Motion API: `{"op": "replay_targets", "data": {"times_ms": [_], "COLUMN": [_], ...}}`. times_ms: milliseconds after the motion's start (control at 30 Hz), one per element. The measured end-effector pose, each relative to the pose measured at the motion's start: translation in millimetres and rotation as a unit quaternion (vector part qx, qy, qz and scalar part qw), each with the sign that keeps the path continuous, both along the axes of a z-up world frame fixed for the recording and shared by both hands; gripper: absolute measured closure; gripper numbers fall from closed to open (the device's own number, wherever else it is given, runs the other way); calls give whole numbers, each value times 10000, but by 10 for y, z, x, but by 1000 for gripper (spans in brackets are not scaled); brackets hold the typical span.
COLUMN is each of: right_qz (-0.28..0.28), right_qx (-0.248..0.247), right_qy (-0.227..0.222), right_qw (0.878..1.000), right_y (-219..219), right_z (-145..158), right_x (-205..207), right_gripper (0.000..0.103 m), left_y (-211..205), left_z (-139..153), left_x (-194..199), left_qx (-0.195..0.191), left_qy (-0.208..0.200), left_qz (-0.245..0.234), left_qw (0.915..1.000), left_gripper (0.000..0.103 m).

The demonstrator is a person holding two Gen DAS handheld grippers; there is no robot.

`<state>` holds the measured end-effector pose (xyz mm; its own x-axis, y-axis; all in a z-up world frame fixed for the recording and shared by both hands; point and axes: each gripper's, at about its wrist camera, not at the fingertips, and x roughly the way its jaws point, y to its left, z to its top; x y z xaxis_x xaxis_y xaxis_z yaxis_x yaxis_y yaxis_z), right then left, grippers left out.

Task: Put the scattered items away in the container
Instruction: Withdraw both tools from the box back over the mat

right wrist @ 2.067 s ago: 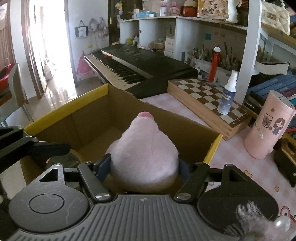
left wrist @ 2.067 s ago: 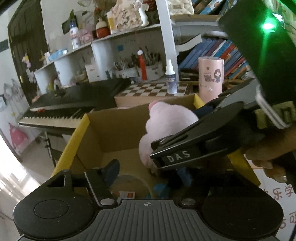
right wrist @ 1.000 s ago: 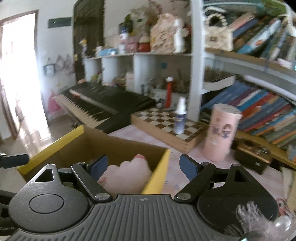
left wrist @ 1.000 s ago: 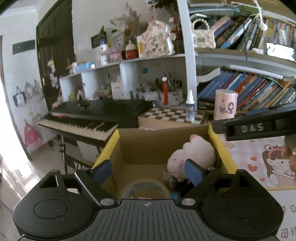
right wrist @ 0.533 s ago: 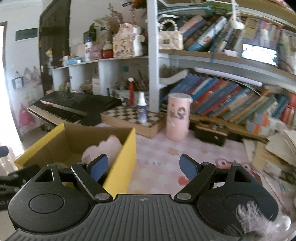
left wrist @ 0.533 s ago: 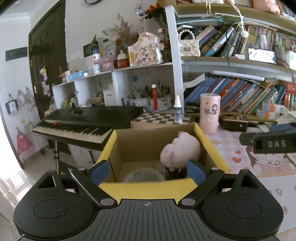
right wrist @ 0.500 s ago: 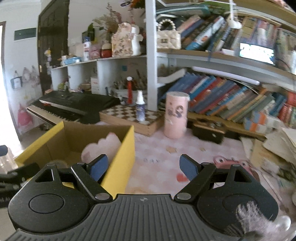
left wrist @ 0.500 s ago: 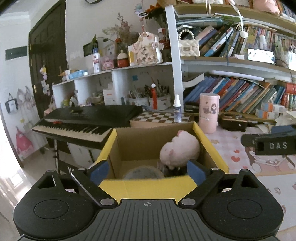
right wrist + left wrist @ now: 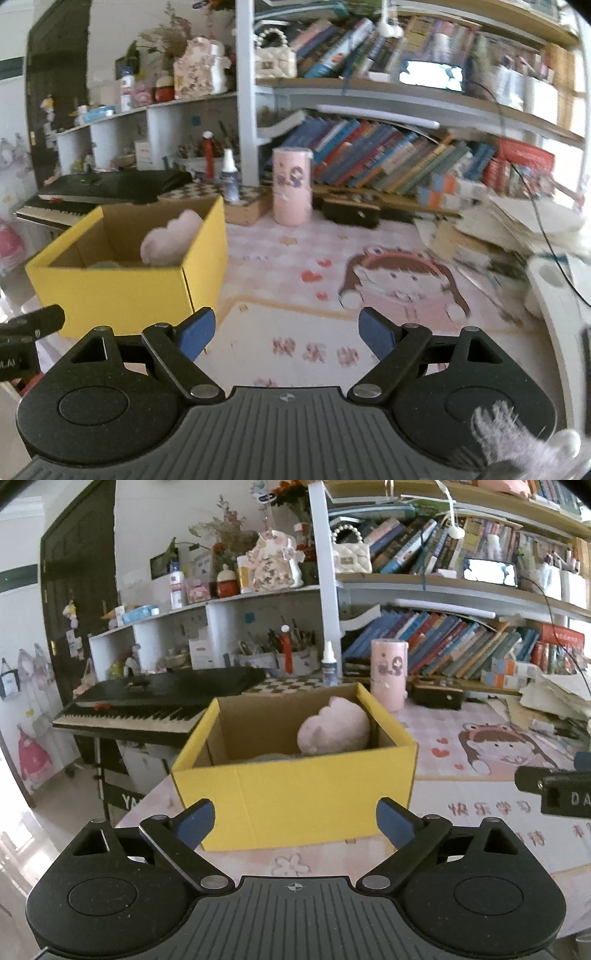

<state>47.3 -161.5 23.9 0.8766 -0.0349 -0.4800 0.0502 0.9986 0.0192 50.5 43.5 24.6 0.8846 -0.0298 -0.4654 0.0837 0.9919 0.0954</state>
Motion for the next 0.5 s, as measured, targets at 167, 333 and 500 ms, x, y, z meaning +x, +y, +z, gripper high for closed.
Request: {"op": "replay_targets", "data": {"times_ms": [167, 333, 500], "right_qz": [-308, -446, -553], "right_qx": [18, -28, -36], "right_qy": [91, 211, 262], "right_qw": [9995, 9988, 9981], "right_y": [22, 47, 51], "right_z": [-101, -177, -207], "right_x": [-305, -523, -666], "right_gripper": [18, 18, 17], "left_y": [-27, -82, -159], "left_z": [-76, -143, -173], "left_x": [-126, -256, -323], "left_qx": [38, 71, 187], "left_qy": [15, 108, 180], "left_qz": [-109, -273, -414], "left_qw": [9999, 9995, 9988], "left_gripper": [7, 7, 6]}}
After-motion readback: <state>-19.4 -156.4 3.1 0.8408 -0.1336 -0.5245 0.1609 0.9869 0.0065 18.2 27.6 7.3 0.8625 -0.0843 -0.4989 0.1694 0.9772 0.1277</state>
